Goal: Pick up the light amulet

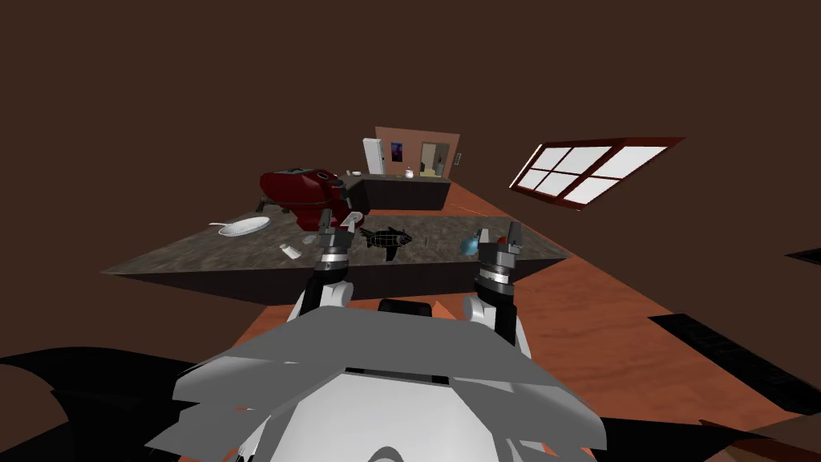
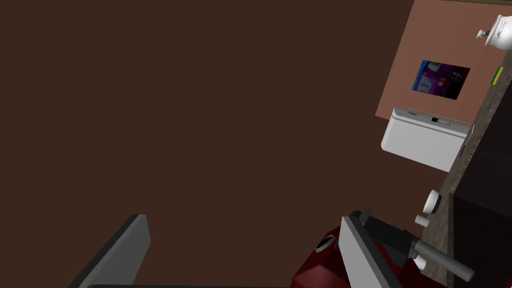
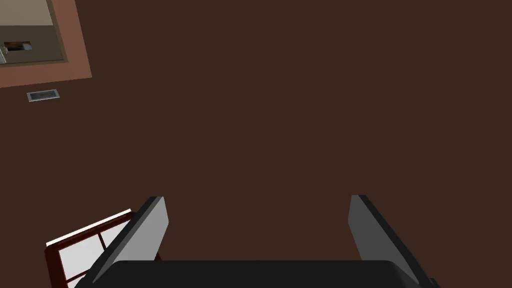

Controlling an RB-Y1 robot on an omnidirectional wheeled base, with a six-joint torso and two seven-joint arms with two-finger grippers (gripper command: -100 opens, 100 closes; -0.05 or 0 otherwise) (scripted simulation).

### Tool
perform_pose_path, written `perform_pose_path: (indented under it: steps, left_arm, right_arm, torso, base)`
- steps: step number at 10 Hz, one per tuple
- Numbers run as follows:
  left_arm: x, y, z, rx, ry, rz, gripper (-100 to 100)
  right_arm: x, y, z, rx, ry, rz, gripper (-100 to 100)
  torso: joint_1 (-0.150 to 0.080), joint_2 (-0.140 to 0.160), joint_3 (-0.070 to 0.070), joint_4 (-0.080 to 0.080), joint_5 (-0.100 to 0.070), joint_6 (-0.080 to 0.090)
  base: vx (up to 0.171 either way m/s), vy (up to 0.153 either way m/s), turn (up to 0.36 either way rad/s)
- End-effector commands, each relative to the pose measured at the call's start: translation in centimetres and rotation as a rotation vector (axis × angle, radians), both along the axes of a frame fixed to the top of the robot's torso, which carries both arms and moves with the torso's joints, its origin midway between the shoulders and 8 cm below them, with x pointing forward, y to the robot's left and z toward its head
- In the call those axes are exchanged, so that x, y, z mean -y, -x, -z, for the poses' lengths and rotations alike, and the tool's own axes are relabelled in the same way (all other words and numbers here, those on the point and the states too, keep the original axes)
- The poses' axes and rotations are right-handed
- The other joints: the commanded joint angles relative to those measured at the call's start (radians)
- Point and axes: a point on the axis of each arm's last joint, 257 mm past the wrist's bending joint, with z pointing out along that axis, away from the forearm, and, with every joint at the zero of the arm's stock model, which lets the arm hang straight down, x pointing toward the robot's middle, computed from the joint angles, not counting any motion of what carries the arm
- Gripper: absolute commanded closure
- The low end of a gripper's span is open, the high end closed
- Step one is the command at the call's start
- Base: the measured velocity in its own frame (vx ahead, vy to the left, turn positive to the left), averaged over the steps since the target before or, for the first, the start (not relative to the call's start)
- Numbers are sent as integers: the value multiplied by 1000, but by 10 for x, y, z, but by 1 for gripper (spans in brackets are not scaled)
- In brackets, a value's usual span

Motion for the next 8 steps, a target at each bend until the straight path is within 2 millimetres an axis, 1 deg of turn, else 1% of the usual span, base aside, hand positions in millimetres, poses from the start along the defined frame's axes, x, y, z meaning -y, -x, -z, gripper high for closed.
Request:
perform_pose_path:
  steps: [1,3,5,6,7,8]
  left_arm:
    - [0,0,0,0,0,0,0]
    - [0,0,0,0,0,0,0]
    - [0,0,0,0,0,0,0]
    - [0,0,0,0,0,0,0]
    - [0,0,0,0,0,0,0]
    - [0,0,0,0,0,0,0]
  right_arm:
    - [-3,-1,4,-13,25,-17,-100]
    - [-9,-2,13,-41,68,-47,-100]
    - [-14,-3,28,-80,108,-80,-100]
    - [-15,-3,29,-83,121,-87,-100]
    - [-18,-3,39,-108,145,-106,-100]
    - [-18,-3,39,-110,149,-109,-100]
  torso:
    - [0,0,0,0,0,0]
    - [-2,2,1,0,0,0]
    - [-4,3,2,1,-1,0]
    - [-4,4,2,1,-1,0]
    - [-4,4,2,1,-1,0]
    - [-3,3,2,1,-1,0]
  base:
    - [-14,-12,77]
    - [-44,-36,124]
    - [-59,-52,188]
    - [-61,-48,75]
    - [-46,-31,158]
    - [-30,-24,89]
